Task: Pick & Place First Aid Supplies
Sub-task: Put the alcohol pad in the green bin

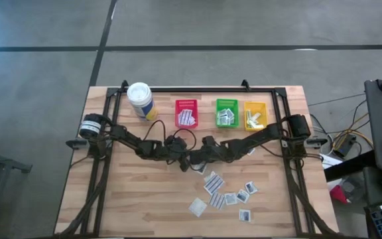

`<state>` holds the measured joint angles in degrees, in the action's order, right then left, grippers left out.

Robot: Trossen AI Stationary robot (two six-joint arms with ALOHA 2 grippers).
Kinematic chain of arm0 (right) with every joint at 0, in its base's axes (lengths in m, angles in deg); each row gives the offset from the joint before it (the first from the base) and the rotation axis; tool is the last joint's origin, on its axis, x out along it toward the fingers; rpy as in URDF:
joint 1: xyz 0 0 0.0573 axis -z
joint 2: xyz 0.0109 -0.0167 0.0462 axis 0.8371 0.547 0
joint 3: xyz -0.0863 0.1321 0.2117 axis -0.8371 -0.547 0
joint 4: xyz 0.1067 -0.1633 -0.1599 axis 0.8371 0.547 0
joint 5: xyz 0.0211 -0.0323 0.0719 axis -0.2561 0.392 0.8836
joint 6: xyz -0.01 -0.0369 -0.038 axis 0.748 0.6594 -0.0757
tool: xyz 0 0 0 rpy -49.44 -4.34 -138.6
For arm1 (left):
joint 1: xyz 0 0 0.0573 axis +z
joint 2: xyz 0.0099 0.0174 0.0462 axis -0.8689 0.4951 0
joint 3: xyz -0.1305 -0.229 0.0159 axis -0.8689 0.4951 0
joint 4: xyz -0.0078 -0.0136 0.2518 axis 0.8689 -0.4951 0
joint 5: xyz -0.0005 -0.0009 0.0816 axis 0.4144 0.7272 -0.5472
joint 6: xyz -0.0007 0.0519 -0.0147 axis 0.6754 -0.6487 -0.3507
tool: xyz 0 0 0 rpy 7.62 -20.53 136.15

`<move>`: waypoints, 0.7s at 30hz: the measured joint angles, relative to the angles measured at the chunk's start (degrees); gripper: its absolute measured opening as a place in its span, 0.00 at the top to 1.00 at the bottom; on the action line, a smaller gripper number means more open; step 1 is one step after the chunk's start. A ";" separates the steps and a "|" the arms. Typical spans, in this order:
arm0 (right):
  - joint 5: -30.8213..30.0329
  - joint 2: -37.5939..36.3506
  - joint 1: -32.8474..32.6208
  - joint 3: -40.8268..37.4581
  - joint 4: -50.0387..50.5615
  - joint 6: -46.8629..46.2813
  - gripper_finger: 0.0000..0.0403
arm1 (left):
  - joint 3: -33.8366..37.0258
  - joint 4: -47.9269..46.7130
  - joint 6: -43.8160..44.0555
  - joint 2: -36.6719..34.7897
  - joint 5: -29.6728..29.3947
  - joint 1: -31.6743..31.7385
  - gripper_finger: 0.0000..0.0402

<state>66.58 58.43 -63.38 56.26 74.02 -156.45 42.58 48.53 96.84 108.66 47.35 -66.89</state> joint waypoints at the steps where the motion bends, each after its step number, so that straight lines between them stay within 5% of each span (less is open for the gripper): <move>1: 0.35 0.00 0.00 0.00 -0.53 0.51 0.91 | 0.00 0.06 -0.39 0.00 -0.36 -0.02 1.00; 21: 0.70 -2.06 0.22 -0.26 0.87 17.85 0.98 | 0.12 -2.17 -10.85 -8.38 -3.18 0.02 1.00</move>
<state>67.29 56.37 -63.16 56.00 74.89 -138.60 42.69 46.36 85.99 100.28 44.17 -66.88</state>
